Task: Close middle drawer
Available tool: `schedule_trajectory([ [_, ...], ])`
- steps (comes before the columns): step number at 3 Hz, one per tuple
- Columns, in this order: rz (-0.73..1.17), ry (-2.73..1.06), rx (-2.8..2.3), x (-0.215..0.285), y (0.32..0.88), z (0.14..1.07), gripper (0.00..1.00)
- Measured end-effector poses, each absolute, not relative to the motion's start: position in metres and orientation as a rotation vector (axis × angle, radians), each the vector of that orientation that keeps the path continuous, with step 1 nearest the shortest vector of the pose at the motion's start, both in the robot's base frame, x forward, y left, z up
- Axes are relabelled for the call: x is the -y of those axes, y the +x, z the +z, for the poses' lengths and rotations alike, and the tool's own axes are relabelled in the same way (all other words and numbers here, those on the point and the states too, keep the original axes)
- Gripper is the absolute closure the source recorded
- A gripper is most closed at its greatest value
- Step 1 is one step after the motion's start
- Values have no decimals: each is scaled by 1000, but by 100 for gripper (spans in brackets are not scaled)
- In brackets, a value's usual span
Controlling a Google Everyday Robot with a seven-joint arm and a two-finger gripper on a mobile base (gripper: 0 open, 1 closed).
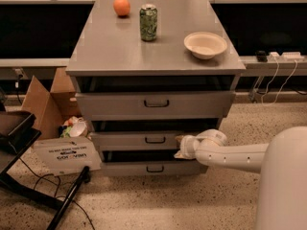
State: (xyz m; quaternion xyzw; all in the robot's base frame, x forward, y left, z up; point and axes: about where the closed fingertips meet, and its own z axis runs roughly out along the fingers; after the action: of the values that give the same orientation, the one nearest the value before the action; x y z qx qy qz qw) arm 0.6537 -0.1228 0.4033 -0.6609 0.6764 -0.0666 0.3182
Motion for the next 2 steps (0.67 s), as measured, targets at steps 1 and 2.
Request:
schedule_trajectory([
  [1, -245, -1797, -1800, 134, 637, 425, 66],
  [2, -349, -1909, -1833, 125, 587, 474, 89],
])
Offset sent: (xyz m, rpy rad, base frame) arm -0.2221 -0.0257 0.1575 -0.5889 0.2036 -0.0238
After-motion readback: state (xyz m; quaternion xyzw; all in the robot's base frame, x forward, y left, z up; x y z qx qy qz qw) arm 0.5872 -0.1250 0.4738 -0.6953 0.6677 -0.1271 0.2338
